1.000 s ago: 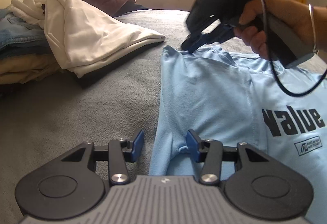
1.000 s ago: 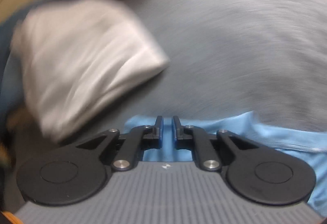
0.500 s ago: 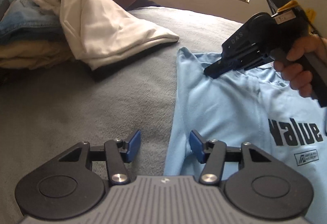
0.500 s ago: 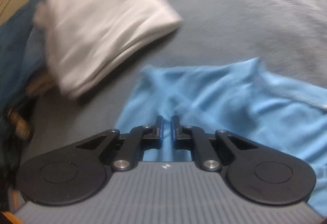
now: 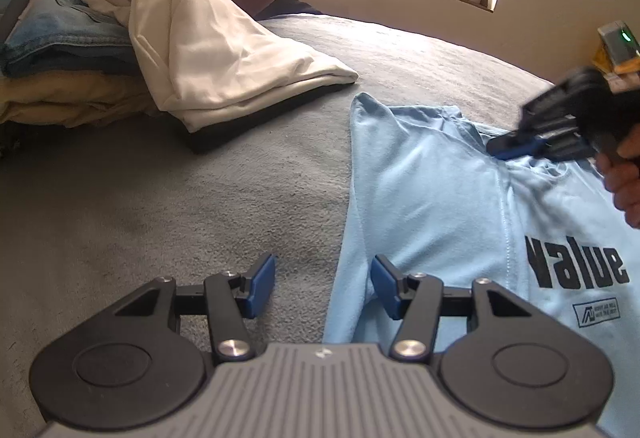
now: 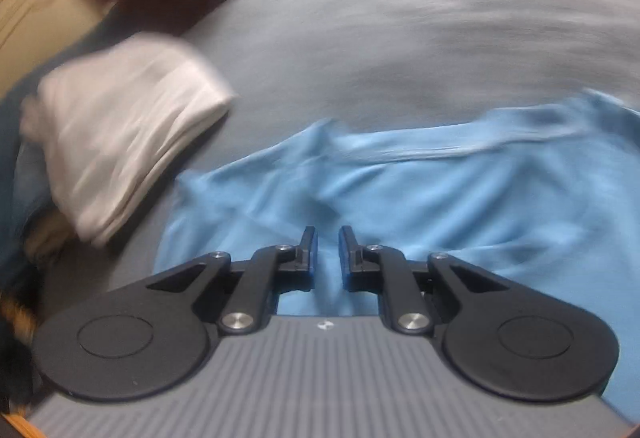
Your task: Fold clothes
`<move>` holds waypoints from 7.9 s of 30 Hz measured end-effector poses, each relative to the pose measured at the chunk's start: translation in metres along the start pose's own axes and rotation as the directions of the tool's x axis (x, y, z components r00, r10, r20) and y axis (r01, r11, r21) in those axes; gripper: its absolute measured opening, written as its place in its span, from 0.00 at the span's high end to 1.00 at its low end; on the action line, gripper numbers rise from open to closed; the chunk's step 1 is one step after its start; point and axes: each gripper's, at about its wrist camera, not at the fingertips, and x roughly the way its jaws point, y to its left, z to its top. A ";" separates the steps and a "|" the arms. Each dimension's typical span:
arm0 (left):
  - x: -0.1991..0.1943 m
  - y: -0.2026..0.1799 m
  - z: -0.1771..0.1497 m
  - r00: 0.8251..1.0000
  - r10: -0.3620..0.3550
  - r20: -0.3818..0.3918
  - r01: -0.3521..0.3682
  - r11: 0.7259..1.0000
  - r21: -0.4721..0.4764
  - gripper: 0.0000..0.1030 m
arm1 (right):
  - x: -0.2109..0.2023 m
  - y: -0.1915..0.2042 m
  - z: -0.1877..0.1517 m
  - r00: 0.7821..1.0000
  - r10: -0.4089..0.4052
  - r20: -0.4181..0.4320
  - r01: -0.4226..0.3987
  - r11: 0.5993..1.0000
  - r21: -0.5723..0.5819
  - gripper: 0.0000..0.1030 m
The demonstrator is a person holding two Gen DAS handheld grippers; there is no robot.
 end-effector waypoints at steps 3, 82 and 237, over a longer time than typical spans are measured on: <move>-0.013 -0.012 -0.003 0.997 0.044 0.067 -0.050 0.995 0.088 0.44 | -0.032 0.001 -0.010 0.993 0.101 0.066 -0.099 0.995 -0.035 0.88; 0.163 -0.574 0.098 0.853 -0.322 -0.410 0.445 0.859 0.252 0.97 | -0.236 -0.297 -0.184 0.768 -0.332 0.547 0.039 0.878 0.477 0.97; -0.008 -0.235 0.021 0.897 -0.376 -0.233 0.442 0.769 0.462 0.47 | -0.183 -0.174 -0.007 0.961 0.024 0.276 -0.062 0.989 0.132 0.89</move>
